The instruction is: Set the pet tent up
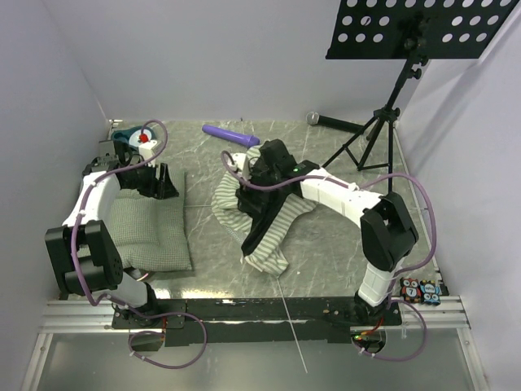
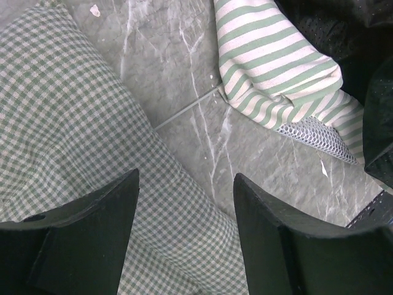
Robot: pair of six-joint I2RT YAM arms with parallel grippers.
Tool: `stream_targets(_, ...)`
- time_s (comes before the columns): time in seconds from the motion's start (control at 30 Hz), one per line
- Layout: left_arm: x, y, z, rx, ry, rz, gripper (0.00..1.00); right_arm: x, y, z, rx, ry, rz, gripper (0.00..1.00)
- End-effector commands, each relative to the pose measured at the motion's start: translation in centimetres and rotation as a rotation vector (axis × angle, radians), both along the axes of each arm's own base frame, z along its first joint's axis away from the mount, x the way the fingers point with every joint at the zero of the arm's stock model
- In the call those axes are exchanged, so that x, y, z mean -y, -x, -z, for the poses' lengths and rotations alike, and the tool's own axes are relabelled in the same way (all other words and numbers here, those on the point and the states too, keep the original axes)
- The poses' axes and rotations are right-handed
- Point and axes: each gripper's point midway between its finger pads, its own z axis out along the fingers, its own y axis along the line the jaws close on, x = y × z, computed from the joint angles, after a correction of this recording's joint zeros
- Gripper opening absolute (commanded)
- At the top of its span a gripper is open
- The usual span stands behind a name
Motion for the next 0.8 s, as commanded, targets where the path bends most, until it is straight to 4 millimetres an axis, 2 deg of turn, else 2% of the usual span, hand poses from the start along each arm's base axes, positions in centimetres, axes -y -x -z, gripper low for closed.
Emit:
stream_targets(0.0, 0.4, -0.3, -1.3, 0.065, 0.003, 0.026, 0.68, -3.6, 1.0, -2.1, 0.074, -0.112, -0.129, 0.8)
stream_targets(0.27, 0.9, -0.2, -2.7, 0.101, 0.039, 0.033, 0.74, -3.3, 0.9, 3.4, 0.155, -0.121, -0.252, 0.82)
stream_targets(0.33, 1.0, -0.3, -3.0, 0.113, 0.049, 0.035, 0.75, -3.7, 0.1, 4.1, 0.198, -0.123, -0.25, 0.82)
stream_targets(0.47, 1.2, -0.2, -3.0, 0.118, 0.058, 0.028, 0.75, -5.6, -1.3, 3.2, 0.177, -0.151, -0.234, 0.78)
stream_targets(0.6, 1.2, -0.3, -3.4, 0.115, 0.069, 0.015, 0.75, -6.1, -2.3, 4.0, 0.213, -0.099, -0.235, 0.59)
stream_targets(0.63, 1.2, -0.4, -3.6, 0.119, 0.071, 0.008, 0.74, -6.0, -2.4, 4.3, 0.207, -0.087, -0.234, 0.45)
stream_targets(0.73, 1.1, -0.7, -4.2, 0.135, 0.076, -0.005, 0.72, -5.3, -2.6, 4.5, 0.217, -0.08, -0.226, 0.19)
stream_targets(0.77, 1.2, -0.8, -4.4, 0.138, 0.083, -0.006, 0.72, -5.0, -2.5, 4.2, 0.213, -0.089, -0.221, 0.05)
